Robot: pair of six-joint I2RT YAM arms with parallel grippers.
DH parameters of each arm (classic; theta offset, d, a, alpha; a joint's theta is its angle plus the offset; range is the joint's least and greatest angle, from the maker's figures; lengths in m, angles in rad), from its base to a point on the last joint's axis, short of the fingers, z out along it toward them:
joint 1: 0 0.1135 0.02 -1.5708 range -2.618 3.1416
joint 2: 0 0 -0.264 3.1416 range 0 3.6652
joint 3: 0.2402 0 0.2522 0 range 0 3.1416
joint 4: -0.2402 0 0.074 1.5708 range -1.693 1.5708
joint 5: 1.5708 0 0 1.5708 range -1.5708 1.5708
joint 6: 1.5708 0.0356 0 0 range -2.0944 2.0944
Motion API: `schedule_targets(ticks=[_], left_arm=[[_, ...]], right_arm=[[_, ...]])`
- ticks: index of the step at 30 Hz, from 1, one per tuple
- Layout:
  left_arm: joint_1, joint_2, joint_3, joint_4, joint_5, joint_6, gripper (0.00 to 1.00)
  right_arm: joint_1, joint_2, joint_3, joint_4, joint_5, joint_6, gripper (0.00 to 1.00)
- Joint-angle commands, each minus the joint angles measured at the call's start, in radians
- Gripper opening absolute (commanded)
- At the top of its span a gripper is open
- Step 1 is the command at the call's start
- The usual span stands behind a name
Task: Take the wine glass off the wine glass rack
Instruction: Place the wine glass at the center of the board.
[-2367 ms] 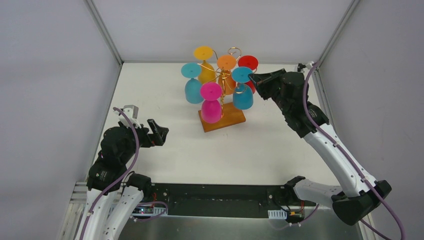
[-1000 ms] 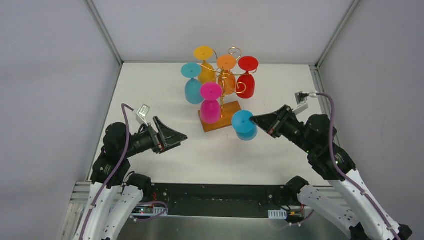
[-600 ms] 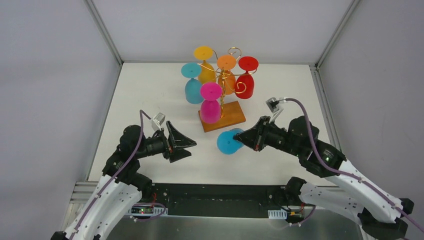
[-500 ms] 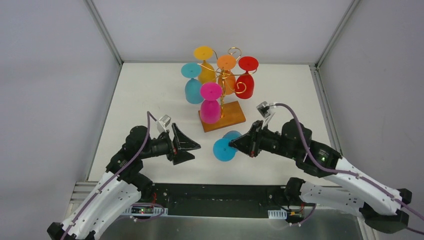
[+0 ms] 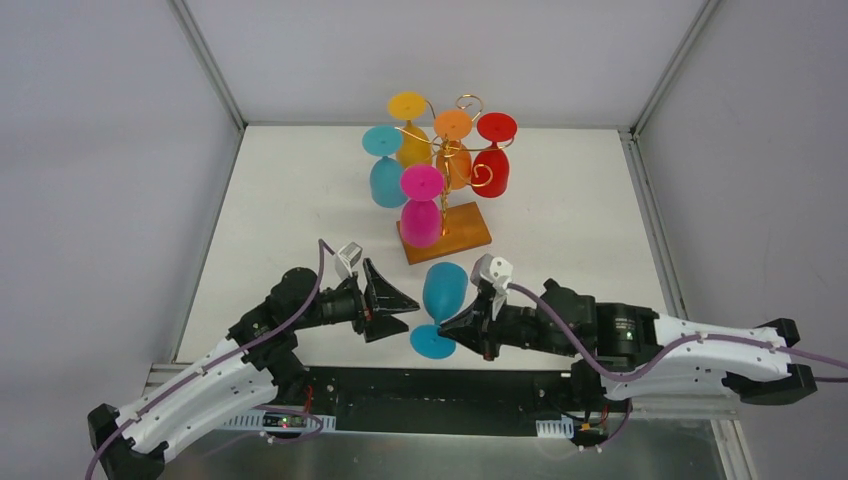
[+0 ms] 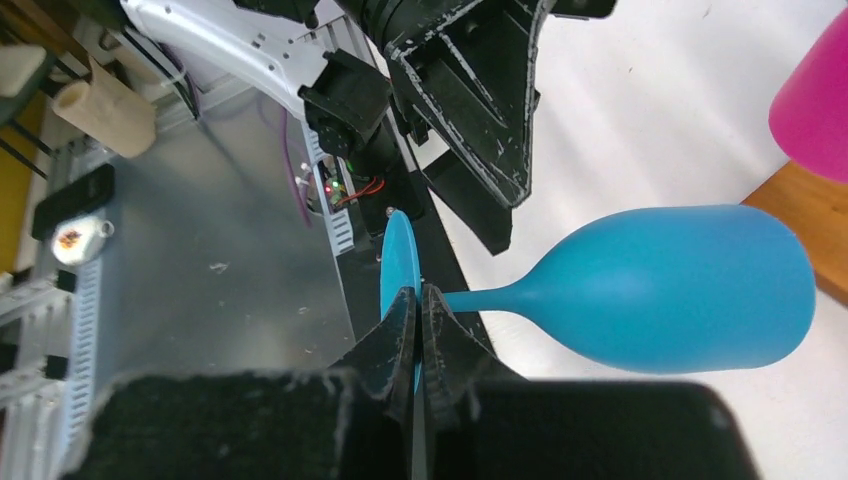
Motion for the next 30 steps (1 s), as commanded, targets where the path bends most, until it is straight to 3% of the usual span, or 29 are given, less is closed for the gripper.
schedule_targets(ticks=[1, 13, 30], left_arm=[[-0.088, 0.014, 0.012, 0.099, -0.093, -0.058, 0.99], [-0.260, 0.063, 0.002, 0.166, -0.184, -0.028, 0.98], [-0.267, 0.018, -0.041, 0.186, -0.181, -0.044, 0.44]], right_arm=[[0.076, 0.022, -0.018, 0.129, 0.099, -0.178, 0.00], [0.203, 0.114, -0.046, 0.235, 0.217, -0.364, 0.00], [0.222, 0.160, -0.033, 0.255, 0.237, -0.393, 0.00]])
